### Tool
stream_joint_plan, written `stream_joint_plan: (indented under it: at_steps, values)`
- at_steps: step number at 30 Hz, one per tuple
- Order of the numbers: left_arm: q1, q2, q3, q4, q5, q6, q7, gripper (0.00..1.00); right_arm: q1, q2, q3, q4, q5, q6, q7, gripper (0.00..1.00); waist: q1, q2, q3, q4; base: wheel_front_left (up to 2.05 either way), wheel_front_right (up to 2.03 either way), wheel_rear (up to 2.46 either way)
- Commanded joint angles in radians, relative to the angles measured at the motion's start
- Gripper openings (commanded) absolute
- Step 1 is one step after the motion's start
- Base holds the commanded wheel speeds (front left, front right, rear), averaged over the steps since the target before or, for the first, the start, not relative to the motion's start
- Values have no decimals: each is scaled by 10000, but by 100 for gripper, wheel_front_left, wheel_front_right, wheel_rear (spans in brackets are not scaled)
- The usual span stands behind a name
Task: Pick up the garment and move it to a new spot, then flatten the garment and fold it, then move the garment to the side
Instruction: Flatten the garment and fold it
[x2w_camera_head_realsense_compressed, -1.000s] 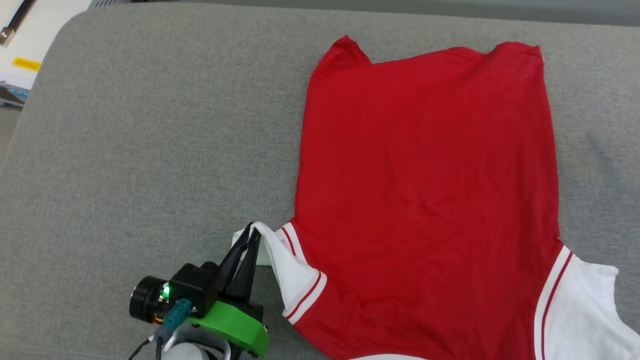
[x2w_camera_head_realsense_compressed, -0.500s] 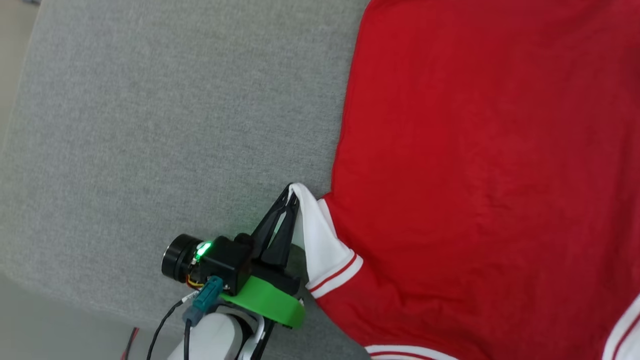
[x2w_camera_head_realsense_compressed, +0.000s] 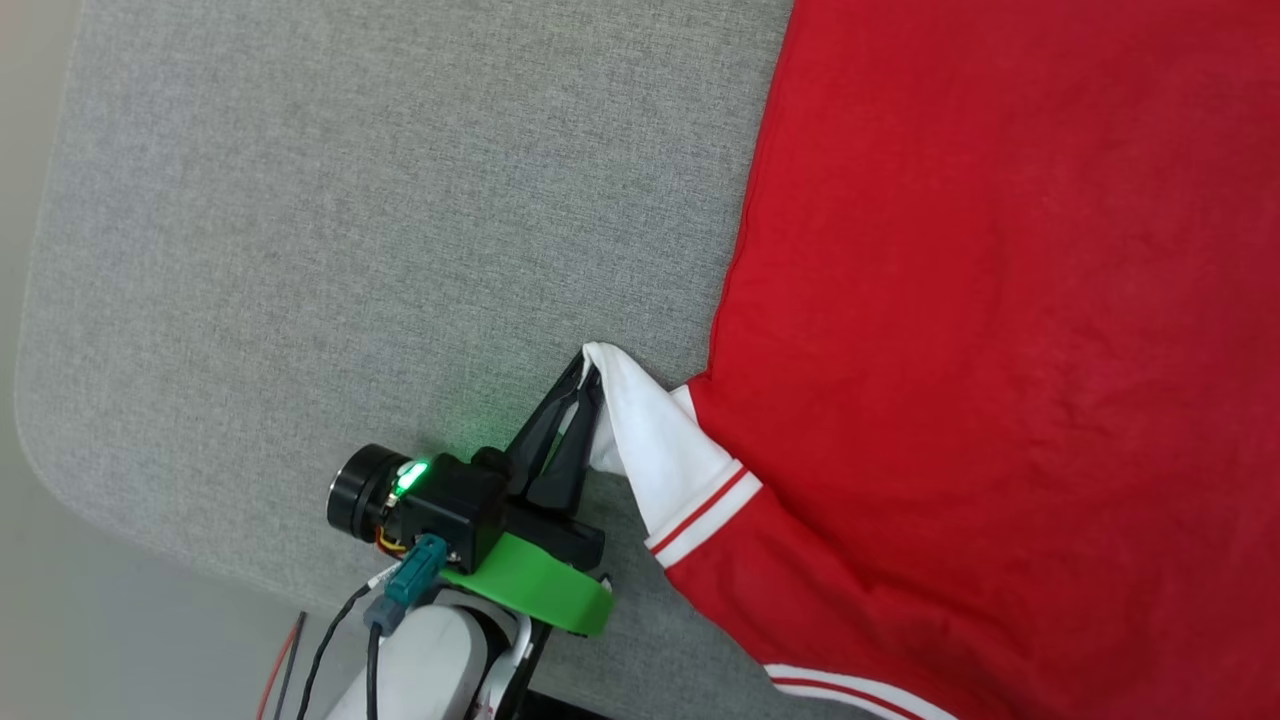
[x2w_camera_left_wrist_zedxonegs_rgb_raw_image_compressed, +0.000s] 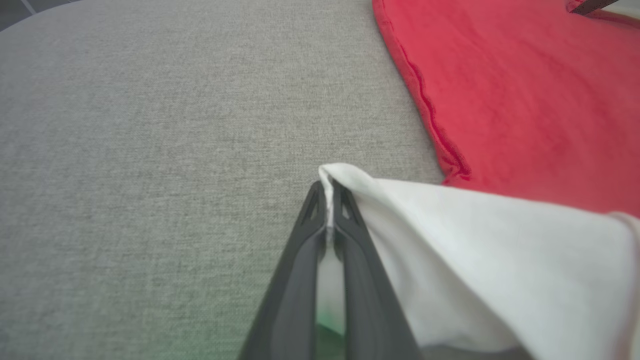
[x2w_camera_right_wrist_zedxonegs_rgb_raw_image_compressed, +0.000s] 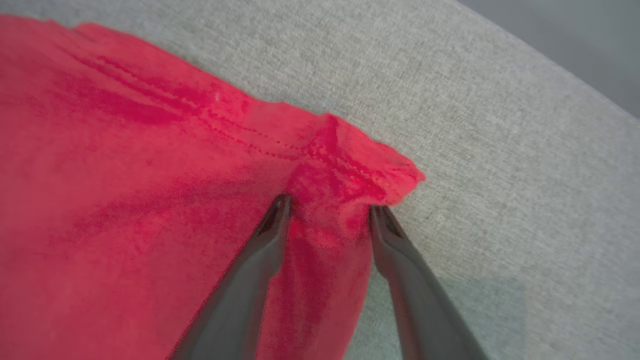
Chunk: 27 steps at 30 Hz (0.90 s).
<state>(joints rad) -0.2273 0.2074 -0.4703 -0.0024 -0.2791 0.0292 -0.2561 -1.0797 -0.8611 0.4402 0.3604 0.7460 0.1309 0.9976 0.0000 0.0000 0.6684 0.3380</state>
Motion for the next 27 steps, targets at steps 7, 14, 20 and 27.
stream_joint_plan:
  at_steps: [7,14,20,27]
  values:
    - [164,-122,431,213,237,-194,-57,0,462,171,489,260,172,-2,-1106,0,0,0,-684,-406,0,0,0]
    - [716,-36,850,472,315,-258,-57,0,703,-317,983,-366,548,-2,-2761,0,0,0,-1968,-928,0,0,0]
    - [1418,86,1214,672,266,-158,-57,0,2062,-1163,1148,-1165,1290,-2,-4037,0,0,0,-3030,-1456,0,0,0]
    - [2499,347,1678,791,98,62,-57,0,5384,-2033,882,-2521,1887,-2,-5228,0,0,0,-4249,-2245,0,0,0]
